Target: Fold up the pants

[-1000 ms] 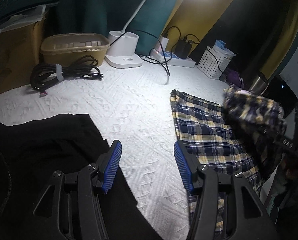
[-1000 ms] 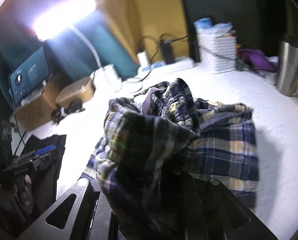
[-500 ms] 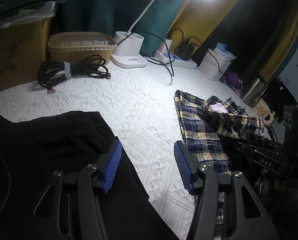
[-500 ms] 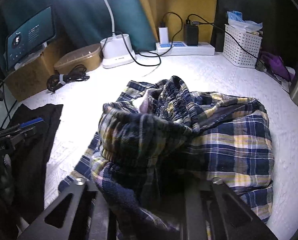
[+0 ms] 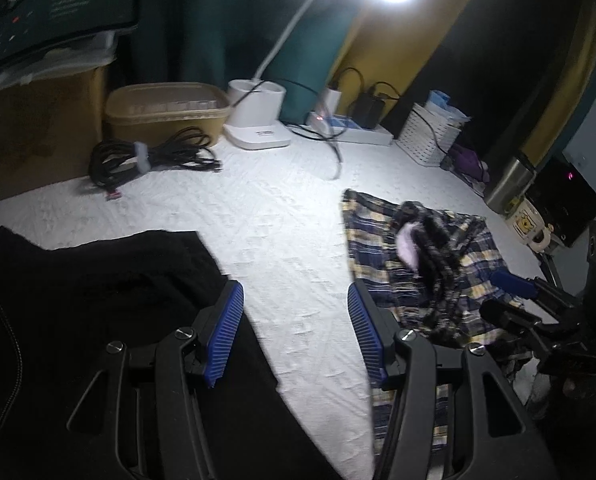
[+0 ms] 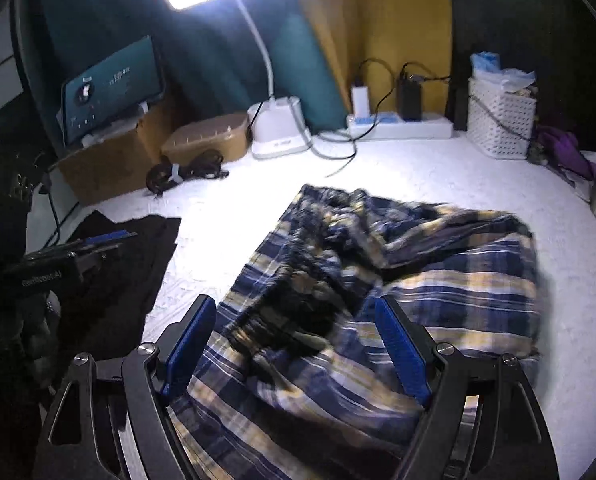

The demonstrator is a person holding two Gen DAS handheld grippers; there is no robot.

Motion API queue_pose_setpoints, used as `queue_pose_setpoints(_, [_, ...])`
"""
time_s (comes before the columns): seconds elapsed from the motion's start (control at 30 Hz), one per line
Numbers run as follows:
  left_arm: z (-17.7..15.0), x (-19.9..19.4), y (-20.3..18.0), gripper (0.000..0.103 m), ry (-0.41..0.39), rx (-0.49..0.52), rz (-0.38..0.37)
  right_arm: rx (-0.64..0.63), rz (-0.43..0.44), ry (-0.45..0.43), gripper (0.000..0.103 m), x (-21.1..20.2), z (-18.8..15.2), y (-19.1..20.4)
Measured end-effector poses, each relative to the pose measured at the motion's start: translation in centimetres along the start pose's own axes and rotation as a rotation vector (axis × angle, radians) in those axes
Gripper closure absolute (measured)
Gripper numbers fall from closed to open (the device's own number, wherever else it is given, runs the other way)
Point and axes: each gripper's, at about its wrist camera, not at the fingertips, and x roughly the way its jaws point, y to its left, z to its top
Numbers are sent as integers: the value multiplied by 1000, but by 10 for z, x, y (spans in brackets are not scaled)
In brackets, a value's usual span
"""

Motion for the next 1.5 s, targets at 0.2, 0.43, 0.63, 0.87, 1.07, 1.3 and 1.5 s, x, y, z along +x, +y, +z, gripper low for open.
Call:
queue_pose_setpoints(0.2, [4, 11, -44, 49, 17, 69, -42, 57, -47, -51, 20, -29, -11, -40])
queue_pose_setpoints(0.43, [5, 35, -97, 49, 66, 144, -105, 173, -116, -76, 20, -52, -31, -107])
queue_pose_setpoints(0.63, [-6, 64, -121, 49, 125, 202, -124, 253, -128, -83, 20, -61, -47, -149])
queue_pose_setpoints(0.87, [-1, 78, -111, 86, 133, 168, -99, 245, -88, -60, 20, -51, -57, -153])
queue_pose_setpoints(1.07, [9, 65, -104, 88, 79, 160, -64, 198, -74, -20, 20, -36, -70, -138])
queue_pose_setpoints(1.3, [12, 67, -92, 88, 64, 144, -32, 194, -77, -6, 20, -35, -84, -131])
queue_pose_setpoints(1.5, [6, 71, -90, 88, 98, 142, -37, 206, -60, 3, 54, -41, -97, -120])
